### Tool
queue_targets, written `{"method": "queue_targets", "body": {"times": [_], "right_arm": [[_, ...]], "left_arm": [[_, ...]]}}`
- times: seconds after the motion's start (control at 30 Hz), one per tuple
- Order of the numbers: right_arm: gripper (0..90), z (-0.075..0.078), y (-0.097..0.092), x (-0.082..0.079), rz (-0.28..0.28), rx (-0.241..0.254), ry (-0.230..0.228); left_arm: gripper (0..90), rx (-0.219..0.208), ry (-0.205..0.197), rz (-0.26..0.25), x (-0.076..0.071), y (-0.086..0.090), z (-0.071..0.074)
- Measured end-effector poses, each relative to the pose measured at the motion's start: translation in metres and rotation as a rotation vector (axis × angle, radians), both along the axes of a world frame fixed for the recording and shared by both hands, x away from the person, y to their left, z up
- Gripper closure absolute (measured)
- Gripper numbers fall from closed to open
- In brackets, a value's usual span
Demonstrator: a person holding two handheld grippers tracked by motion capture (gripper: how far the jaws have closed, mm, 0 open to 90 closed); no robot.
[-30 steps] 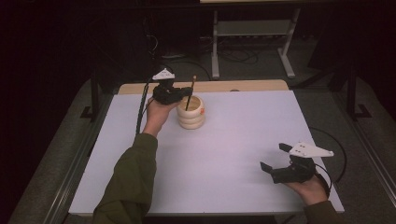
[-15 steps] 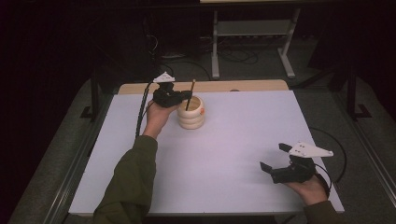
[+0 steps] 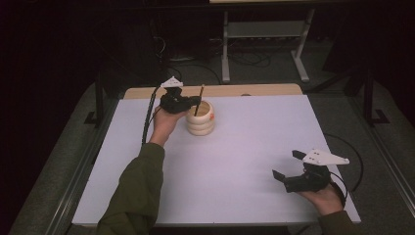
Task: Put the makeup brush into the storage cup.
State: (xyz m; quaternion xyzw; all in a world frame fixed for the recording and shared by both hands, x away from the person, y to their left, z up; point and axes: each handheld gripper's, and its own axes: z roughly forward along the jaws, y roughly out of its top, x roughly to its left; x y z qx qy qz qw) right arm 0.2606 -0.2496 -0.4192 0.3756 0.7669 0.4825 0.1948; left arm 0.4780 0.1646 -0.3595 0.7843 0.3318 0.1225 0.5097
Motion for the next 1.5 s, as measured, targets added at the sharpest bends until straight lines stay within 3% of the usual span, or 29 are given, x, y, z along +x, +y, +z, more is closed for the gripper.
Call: {"method": "queue_targets", "body": {"times": [0.17,0.33,0.43,0.53,0.73,1.0,1.5], "right_arm": [[0.0,0.000,0.000,0.000,-0.001,0.000,0.000],[0.0,0.000,0.000,0.000,-0.001,0.000,-0.001],[0.0,0.000,0.001,0.000,0.000,-0.002,-0.002],[0.0,0.000,0.001,0.000,0.000,-0.002,-0.003],[0.0,0.000,0.001,0.000,0.000,-0.002,-0.003],[0.0,0.000,0.000,0.000,0.000,-0.002,-0.001],[0.0,0.000,0.000,0.000,0.000,-0.008,-0.005]], "left_arm": [[79.7,-0.010,-0.002,0.009,0.000,0.002,0.000],[59.5,0.003,-0.007,0.023,0.000,0.001,0.000],[46.3,0.032,-0.022,0.023,0.000,0.000,0.000],[33.8,0.034,-0.041,0.024,0.000,-0.003,0.000],[13.9,0.062,-0.049,0.028,0.000,-0.002,0.002],[3.0,0.092,-0.014,0.034,-0.001,0.002,0.001],[1.7,0.098,-0.012,0.006,-0.016,0.005,0.013]]}}
